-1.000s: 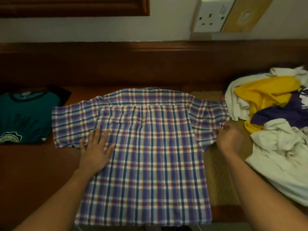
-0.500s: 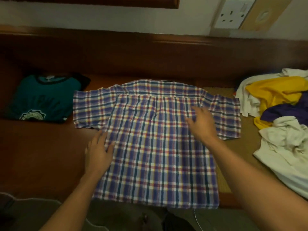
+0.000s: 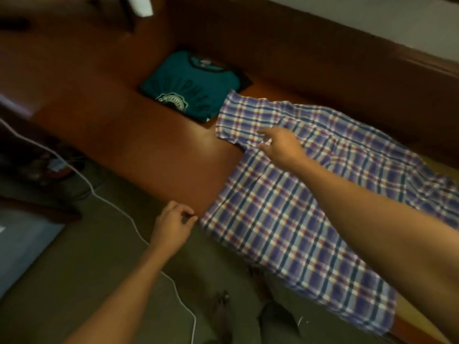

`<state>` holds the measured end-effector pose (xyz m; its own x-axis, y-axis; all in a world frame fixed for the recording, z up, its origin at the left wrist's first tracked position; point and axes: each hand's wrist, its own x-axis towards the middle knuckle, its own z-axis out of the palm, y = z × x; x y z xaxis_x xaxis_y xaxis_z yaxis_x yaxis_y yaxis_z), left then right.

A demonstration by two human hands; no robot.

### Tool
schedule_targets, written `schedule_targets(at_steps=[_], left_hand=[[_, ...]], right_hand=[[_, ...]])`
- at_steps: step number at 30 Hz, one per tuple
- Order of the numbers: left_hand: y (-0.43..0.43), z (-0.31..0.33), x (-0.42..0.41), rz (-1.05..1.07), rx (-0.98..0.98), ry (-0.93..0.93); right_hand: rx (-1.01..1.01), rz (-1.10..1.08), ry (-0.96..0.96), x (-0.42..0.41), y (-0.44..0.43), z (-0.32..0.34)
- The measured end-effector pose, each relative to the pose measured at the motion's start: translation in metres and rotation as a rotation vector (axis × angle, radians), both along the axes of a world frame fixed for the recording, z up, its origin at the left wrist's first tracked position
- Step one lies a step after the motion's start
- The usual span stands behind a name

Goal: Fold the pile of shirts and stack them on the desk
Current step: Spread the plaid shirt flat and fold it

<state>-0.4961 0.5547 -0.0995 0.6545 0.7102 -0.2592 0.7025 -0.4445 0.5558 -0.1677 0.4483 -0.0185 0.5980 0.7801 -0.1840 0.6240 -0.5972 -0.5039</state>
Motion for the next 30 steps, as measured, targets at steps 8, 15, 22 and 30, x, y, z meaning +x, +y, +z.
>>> schedule_targets(at_steps=[8, 15, 22, 30], left_hand=[[-0.029, -0.015, -0.021, 0.227, -0.139, -0.028], [-0.05, -0.041, -0.013, 0.446, -0.266, -0.054], [-0.07, -0.043, -0.005, 0.639, -0.385, -0.263], [-0.074, -0.052, -0.005, 0.567, -0.251, -0.232]], right_hand=[[-0.091, 0.409, -0.32, 0.04, 0.075, 0.0], [-0.156, 0.612, -0.425, 0.059, 0.125, -0.013], [-0.211, 0.596, -0.374, 0.07, 0.152, -0.044], [-0.214, 0.663, -0.484, 0.089, 0.153, -0.049]])
